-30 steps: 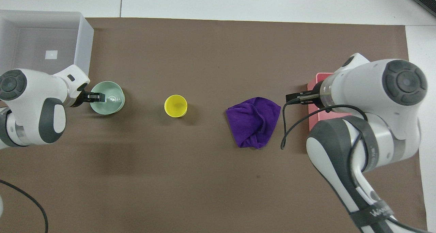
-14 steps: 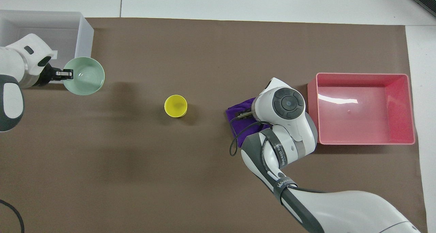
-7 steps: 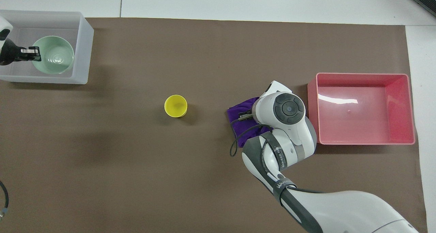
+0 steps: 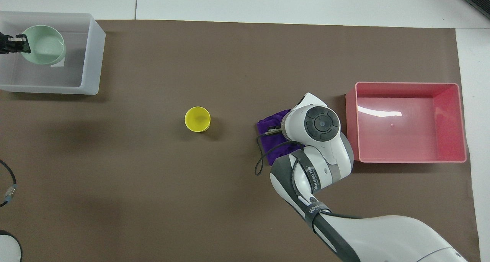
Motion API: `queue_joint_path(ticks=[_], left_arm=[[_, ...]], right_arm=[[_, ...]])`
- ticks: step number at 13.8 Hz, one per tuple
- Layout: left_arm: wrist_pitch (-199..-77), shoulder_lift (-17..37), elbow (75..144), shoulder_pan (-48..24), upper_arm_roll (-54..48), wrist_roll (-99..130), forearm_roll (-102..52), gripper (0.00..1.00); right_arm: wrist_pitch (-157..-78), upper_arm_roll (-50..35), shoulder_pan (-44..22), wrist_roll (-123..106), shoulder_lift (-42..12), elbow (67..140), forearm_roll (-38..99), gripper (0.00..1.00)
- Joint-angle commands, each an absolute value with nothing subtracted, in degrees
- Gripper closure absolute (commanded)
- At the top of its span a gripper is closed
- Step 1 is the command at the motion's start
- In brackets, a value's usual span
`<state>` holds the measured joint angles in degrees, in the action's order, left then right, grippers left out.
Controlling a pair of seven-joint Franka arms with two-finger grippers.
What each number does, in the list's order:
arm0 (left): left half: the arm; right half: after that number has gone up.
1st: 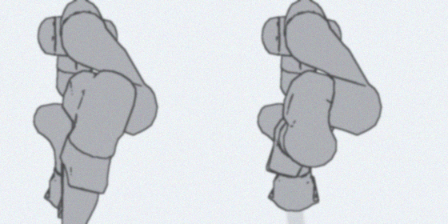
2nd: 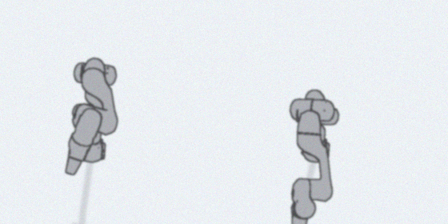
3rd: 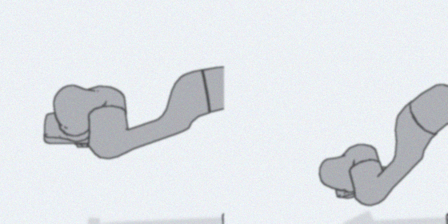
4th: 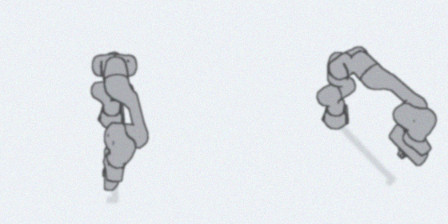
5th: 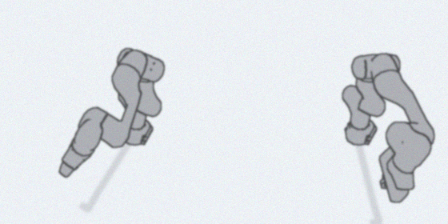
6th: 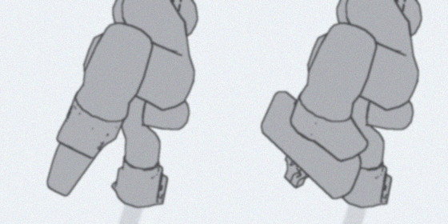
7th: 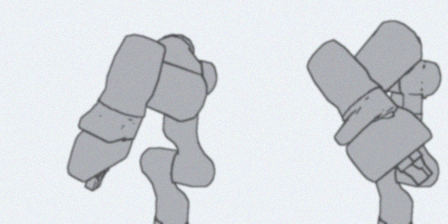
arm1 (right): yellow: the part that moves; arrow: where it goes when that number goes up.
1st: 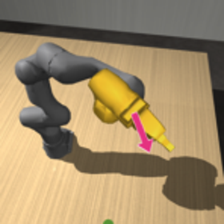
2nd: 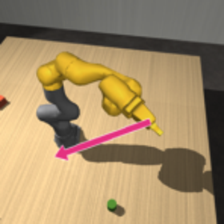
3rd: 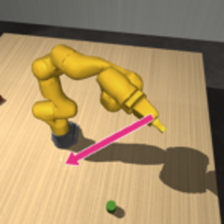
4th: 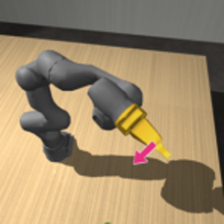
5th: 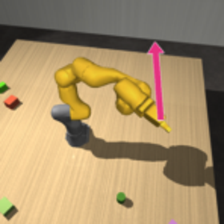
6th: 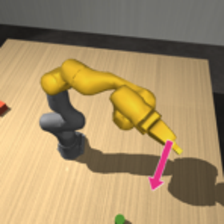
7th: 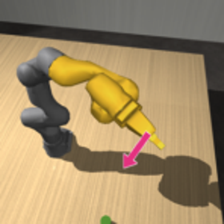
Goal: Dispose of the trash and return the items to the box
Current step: 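Grasp the purple cloth with the right gripper and release the bowl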
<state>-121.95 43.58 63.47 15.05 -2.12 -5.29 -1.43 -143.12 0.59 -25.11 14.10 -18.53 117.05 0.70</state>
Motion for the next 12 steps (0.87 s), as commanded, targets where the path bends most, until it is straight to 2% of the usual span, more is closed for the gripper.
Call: queue_joint_path(ticks=[1,6,11,12], left_arm=[[-121.9,47.1,58.1,15.7,-2.4,-4.7,-1.1,1.0],[-123.3,47.5,62.0,16.5,-2.6,-4.7,-1.4,1.0],[-132.3,46.7,67.5,17.3,-2.6,-5.3,-1.1,1.0],[-132.7,46.6,67.7,17.3,-2.6,-5.3,-0.8,0.93]], right_arm=[[-142.2,0.6,-25.3,15.6,-17.5,117.2,1.5,1.0],[-135.5,0.7,-25.4,21.8,-13.2,114.3,1.1,1.0],[-128.2,0.9,-25.2,25.0,-7.0,113.2,0.7,1.0],[-126.8,1.0,-25.2,25.5,-6.1,112.9,0.7,1.0]])
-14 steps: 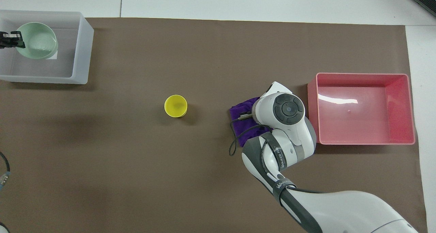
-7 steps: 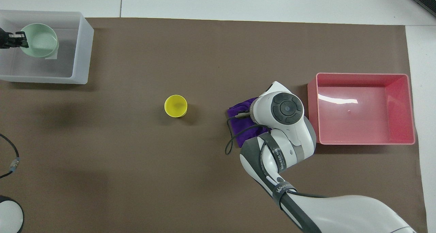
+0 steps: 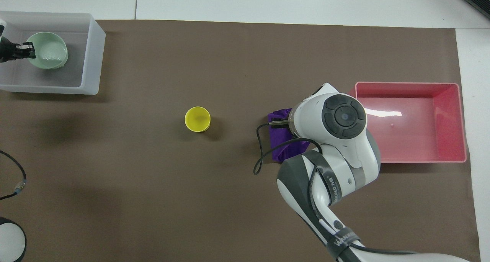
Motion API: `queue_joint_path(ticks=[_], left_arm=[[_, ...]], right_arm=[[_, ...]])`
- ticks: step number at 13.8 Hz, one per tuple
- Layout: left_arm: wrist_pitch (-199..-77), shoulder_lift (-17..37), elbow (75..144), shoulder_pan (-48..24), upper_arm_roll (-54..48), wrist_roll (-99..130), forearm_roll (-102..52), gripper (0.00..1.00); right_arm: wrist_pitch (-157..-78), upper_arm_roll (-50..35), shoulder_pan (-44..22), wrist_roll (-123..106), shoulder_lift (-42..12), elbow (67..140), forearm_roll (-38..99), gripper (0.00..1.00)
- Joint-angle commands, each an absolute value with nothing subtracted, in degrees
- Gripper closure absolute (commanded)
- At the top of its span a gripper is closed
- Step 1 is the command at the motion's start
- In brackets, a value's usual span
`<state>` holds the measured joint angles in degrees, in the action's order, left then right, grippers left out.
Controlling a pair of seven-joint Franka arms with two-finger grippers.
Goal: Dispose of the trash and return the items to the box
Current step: 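Lift the purple cloth toward the pink tray with the right gripper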
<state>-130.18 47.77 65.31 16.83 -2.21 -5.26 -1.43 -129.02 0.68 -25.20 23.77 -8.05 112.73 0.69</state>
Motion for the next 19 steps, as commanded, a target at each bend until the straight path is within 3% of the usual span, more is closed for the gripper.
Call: queue_joint_path(ticks=[1,6,9,15,19], left_arm=[[-132.5,46.5,67.6,17.1,-2.6,-5.3,-0.8,0.87],[-129.0,42.5,67.9,16.3,-2.5,-5.3,-0.7,0.56],[-124.0,37.4,69.6,15.2,-2.5,-5.8,-0.7,0.51],[-123.9,18.7,90.8,8.1,-2.5,-6.6,-0.5,0.4],[-124.1,13.5,99.2,0.6,-2.5,-3.7,-0.4,0.37]], right_arm=[[-125.3,1.0,-25.1,25.7,-5.1,112.5,0.7,1.0],[-115.8,1.3,-24.6,26.9,-1.9,107.8,0.4,1.0],[-108.8,1.5,-23.2,26.7,1.0,104.5,0.4,1.0],[-98.5,1.4,-17.4,19.3,6.3,100.8,0.4,1.0],[-93.3,2.6,-12.8,11.7,9.0,98.4,0.4,1.0]])
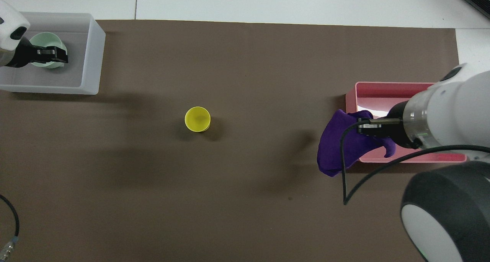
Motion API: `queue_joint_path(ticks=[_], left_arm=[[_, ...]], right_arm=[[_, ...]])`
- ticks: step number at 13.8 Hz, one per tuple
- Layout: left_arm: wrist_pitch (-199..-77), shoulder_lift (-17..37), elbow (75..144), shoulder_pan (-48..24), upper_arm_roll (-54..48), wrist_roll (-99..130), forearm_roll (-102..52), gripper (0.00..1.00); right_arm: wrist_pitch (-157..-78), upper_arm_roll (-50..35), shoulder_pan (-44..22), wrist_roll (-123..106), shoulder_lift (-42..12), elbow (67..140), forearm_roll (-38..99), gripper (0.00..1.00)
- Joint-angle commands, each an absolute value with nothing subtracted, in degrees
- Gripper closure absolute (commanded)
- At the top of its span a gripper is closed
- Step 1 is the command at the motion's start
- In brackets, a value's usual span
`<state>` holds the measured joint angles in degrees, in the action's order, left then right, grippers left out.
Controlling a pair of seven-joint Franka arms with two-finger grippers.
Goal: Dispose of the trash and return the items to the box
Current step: 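Lift the purple cloth toward the pink tray with the right gripper, then grasp the yellow cup with the left gripper while the right gripper lowers the cloth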
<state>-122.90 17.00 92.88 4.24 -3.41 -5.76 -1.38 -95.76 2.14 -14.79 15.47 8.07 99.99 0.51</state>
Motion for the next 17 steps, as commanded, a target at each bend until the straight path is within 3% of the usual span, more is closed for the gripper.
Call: queue_joint_path(ticks=[1,8,13,17], left_arm=[[-124.4,13.3,99.9,-1.6,-2.5,-3.1,-0.5,0.37],[-131.3,10.1,109.7,-15.6,-2.5,12.6,-0.5,0.37],[-133.3,10.3,112.2,-22.4,-2.5,19.3,-0.5,0.37],[-141.3,11.2,117.2,-23.3,-2.5,20.0,-0.5,0.37]], right_arm=[[-92.0,3.4,-12.0,9.4,9.3,97.4,0.5,1.0],[-88.1,12.5,-11.1,-3.9,11.4,95.4,0.8,1.0],[-89.6,15.8,-9.3,-8.8,12.1,96.7,0.4,1.0],[-96.0,15.8,-5.5,-13.5,10.7,99.1,0.4,1.0]])
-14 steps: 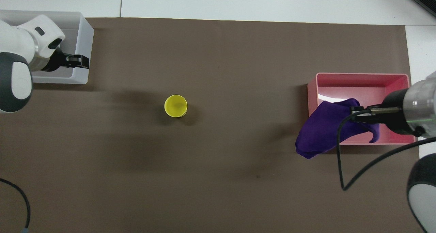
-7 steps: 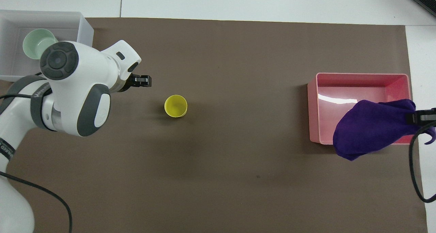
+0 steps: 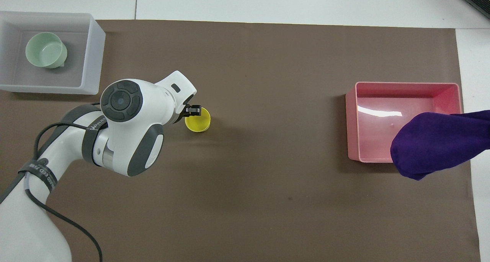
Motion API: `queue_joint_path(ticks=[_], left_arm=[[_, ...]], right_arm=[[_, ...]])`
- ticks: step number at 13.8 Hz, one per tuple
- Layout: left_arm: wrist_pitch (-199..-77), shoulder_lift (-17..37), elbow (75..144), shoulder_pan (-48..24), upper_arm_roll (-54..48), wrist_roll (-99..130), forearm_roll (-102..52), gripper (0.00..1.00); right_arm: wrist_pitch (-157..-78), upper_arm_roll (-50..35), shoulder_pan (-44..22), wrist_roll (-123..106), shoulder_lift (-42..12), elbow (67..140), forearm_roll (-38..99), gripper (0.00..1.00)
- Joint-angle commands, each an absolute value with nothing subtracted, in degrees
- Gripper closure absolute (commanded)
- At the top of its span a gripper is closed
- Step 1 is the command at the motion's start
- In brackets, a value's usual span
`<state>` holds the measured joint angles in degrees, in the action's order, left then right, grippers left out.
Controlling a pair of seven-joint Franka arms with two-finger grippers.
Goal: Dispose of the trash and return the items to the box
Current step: 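Grasp the yellow cup with the left gripper while the right gripper lowers the cloth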
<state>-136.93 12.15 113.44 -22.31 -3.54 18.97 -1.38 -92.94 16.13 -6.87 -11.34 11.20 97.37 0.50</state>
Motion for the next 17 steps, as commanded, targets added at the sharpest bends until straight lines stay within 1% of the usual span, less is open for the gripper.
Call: queue_joint_path(ticks=[1,2,4,5,8,11,14,17], left_arm=[[-142.2,12.3,117.2,-23.3,-2.5,20.0,-0.5,0.39],[-143.1,12.7,117.4,-23.3,-2.5,20.0,-0.5,0.47],[-145.0,13.7,117.9,-23.3,-2.5,20.8,-0.5,0.81],[-145.5,13.7,118.5,-23.3,-2.6,20.9,-0.5,1.0],[-144.7,13.4,118.0,-23.3,-2.5,20.9,-0.5,1.0],[-143.9,10.7,117.9,-22.2,-2.3,20.7,-0.5,1.0],[-143.9,8.5,117.0,-16.8,-2.2,19.3,-0.5,1.0],[-144.7,9.5,114.1,-10.7,-2.2,12.3,-0.5,1.0]], right_arm=[[-97.3,15.9,-5.1,-13.4,10.3,99.7,0.4,1.0],[-99.0,15.8,-4.7,-13.5,9.7,100.5,0.4,1.0],[-102.3,15.8,-4.2,-13.6,9.0,102.3,0.4,1.0],[-103.9,15.8,-4.1,-13.6,8.6,103.1,0.4,1.0],[-109.8,15.8,-4.1,-13.5,8.3,107.6,0.4,1.0],[-116.1,15.8,-4.7,-12.9,7.6,112.0,0.5,1.0],[-118.7,15.8,-4.9,-12.7,5.4,113.1,1.1,1.0],[-123.2,15.7,-5.1,-11.3,4.5,117.1,1.2,1.0]])
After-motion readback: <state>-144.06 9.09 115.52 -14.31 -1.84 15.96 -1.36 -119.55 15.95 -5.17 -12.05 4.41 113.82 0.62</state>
